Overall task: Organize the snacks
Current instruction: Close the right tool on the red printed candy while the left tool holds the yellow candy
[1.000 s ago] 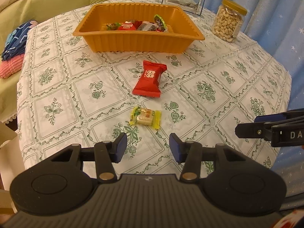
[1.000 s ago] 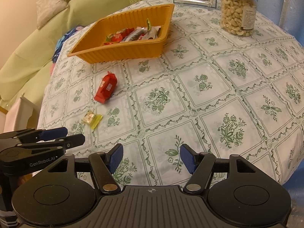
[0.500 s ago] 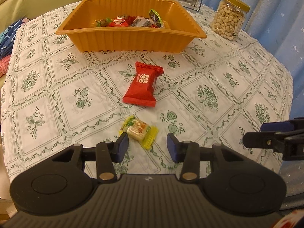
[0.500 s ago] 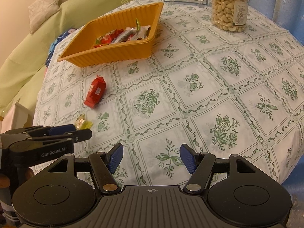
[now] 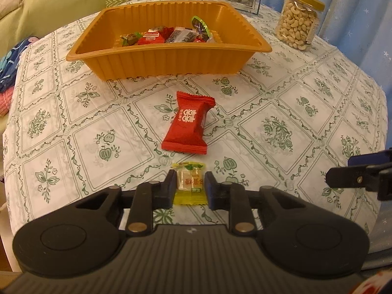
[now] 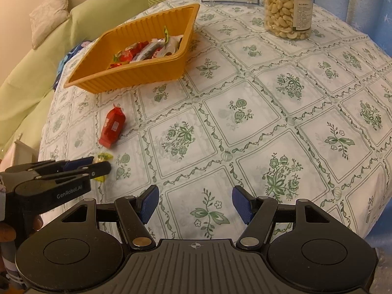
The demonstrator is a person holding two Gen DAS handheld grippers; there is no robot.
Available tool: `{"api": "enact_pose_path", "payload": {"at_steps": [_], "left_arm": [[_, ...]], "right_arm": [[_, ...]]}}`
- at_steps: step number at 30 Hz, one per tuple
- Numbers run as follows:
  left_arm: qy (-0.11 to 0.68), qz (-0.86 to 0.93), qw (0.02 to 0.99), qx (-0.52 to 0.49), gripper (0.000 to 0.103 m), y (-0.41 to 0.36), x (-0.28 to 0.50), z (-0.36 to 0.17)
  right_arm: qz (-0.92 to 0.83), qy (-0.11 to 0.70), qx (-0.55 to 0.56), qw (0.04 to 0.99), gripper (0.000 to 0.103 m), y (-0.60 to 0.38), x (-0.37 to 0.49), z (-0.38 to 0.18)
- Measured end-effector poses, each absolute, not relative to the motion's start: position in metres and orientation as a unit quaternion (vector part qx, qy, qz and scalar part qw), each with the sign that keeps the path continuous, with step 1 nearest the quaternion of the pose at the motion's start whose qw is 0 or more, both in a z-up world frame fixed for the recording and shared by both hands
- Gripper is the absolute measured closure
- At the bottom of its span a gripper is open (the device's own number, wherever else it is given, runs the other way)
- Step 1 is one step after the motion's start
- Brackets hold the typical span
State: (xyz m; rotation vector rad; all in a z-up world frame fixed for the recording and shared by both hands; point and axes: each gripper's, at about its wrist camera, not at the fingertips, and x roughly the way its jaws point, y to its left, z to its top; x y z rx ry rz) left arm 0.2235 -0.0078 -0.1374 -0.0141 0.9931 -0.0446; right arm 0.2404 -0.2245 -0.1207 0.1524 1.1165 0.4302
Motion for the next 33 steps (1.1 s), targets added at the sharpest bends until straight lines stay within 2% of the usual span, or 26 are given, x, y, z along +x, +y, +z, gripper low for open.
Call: {"api": "enact_pose_path", "payload": {"at_steps": [29,33], "left_arm": [[0.44,0.076,0.892,-0.061,0.083,0.073,0.226,-0.097],[0.439,0.084,0.892,-0.064,0.083,0.08,0.227,-0.095]], "right_arm": [[0.334,0.455,0.077,0.822,0.037,-0.119,0.297,-0.132],[0.342,0.456,0.066,0.819,0.052,-0.103,0.302,-0.139]]}}
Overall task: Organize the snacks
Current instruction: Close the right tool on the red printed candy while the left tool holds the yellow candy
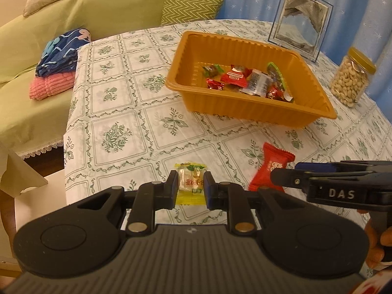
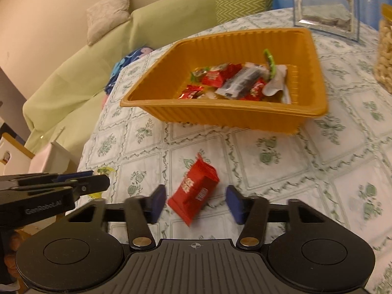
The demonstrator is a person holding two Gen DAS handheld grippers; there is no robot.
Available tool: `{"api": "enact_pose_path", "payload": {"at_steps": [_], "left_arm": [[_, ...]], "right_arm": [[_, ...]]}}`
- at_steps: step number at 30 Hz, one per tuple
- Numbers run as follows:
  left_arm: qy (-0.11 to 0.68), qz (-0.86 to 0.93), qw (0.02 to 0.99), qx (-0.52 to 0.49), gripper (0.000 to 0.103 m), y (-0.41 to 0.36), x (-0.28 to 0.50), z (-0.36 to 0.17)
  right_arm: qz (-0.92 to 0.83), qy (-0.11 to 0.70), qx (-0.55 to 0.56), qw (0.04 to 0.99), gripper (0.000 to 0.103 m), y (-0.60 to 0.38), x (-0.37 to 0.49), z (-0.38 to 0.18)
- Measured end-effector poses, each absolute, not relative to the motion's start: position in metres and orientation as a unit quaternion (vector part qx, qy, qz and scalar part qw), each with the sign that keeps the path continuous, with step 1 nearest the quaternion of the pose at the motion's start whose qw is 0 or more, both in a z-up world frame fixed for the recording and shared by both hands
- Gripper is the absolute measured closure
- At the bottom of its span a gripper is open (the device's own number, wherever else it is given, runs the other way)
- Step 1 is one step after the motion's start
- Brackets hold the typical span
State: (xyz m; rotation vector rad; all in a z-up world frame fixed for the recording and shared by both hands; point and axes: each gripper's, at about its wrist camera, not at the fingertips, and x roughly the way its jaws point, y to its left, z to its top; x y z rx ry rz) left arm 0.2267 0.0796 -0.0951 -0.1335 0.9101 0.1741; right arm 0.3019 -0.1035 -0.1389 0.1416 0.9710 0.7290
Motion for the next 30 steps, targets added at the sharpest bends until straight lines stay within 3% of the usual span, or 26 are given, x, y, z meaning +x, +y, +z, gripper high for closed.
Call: {"api": "enact_pose_path", "payload": {"at_steps": [9,12,16,30], "left_arm": [[0.435,0.091,0.893,-0.066,0.083,0.087,0.226,-0.09],[0.433,0.09,0.894,-0.065,0.083,0.088,0.228,-0.088],[0.432,0.085,0.896,-0.064,0.083,0.089,0.231,-0.084],[0.409,0.05,0.91,-0.049,0.083,0.082,0.263,-0.061]], "right_arm": [[0.337,0.459,0.065,0.82,0.063,-0.091,0.309,-0.145],[0.335,0.465,0.059,0.817,0.076,-0.087,0.31,-0.148],[0.344,0.462,0.051,0.816,0.081,-0.087,0.308,-0.146],[0.342,0.417,0.082,0.838,0.084,-0.129,0.304,-0.09]]}}
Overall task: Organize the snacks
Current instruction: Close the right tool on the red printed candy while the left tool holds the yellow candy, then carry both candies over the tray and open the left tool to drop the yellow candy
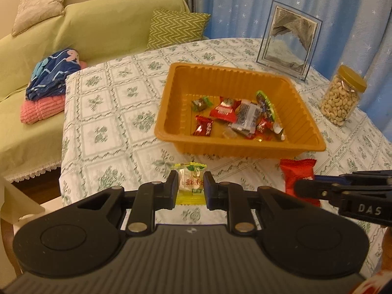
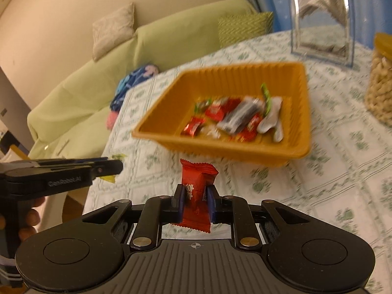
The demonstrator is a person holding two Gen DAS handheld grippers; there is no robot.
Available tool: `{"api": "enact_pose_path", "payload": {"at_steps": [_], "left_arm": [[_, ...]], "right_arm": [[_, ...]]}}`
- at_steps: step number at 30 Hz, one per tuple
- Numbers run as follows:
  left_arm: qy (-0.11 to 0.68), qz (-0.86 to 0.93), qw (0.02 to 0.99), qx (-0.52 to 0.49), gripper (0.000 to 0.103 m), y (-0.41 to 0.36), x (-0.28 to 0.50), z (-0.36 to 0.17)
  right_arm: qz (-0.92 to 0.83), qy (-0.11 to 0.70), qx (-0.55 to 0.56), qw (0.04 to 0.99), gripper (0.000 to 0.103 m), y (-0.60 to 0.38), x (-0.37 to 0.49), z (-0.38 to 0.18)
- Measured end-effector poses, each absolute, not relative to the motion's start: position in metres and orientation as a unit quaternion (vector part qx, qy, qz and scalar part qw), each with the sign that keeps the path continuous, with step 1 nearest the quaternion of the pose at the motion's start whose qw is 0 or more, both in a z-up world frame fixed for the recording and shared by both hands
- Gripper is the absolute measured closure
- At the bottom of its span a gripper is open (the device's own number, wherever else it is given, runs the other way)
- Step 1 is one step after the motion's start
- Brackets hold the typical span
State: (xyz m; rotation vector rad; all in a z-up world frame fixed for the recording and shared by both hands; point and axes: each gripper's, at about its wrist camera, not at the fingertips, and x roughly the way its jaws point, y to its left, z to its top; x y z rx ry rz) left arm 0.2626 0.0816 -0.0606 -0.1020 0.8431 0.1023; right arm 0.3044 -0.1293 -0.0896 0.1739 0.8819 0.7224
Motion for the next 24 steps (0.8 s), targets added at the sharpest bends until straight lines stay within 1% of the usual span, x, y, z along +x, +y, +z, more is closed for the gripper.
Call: {"api": "enact_pose_path", "payload": {"at_steps": [11,17,24], "left_arm": [[0.383,0.026,0.923,-0.032,0.083,0.07,0.31,-0.044],[0.379,0.017,0.925,-0.027,0.083,0.065,0.335,-0.043],[0.39,0.013,0.92,-0.034,0.083,0.063,0.358,-0.055]], "right_arm": [[0.298,0.377,0.103,0.871,0.084,-0.158,0.341,-0.051],[0.28,0.366,0.103,0.882,0.084,-0.162,0.363,-0.044],[0.273,0.365,0.102,0.884,0.084,-0.161,0.38,-0.046]]}}
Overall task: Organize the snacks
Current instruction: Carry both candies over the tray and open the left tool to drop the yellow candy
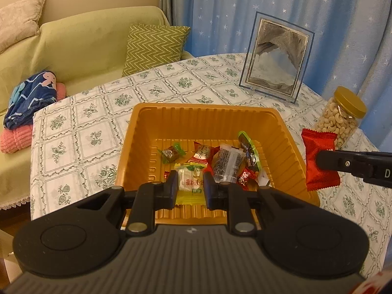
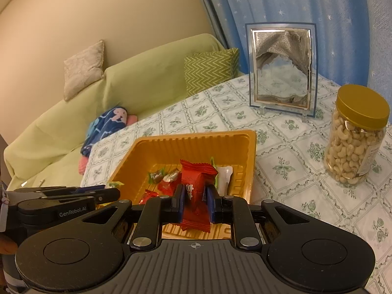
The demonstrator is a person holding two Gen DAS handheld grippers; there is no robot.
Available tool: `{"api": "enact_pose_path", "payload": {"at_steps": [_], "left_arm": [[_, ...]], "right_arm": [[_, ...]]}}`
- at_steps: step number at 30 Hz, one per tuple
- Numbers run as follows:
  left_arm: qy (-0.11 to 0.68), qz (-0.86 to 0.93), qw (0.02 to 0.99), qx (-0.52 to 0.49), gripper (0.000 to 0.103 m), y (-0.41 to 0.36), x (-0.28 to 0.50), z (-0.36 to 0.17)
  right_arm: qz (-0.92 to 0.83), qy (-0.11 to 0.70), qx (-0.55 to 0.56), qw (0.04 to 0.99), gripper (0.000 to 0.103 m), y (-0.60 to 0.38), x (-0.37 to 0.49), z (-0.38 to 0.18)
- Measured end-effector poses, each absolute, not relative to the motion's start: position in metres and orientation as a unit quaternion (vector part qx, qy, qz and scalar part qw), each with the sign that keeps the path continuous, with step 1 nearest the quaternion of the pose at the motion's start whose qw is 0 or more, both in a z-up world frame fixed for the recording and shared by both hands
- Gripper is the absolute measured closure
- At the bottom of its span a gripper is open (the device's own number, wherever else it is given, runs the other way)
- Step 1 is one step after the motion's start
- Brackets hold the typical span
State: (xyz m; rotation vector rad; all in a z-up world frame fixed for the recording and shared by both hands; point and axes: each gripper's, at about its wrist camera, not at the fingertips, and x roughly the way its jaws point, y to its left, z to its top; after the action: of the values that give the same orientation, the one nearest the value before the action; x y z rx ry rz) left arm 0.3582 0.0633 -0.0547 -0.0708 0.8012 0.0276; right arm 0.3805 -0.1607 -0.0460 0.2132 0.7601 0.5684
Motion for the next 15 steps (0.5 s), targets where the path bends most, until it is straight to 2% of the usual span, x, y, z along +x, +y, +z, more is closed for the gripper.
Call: {"api": "enact_pose_path", "payload": {"at_steps": [15], "left_arm": [[0.424,0.011,0.905,-0.034,0.081,0.06,0.389,-0.083]], "right_arm": [[0.266,0.38,0.102,0.88,0.084,-0.159,0.396,-0.059]]}}
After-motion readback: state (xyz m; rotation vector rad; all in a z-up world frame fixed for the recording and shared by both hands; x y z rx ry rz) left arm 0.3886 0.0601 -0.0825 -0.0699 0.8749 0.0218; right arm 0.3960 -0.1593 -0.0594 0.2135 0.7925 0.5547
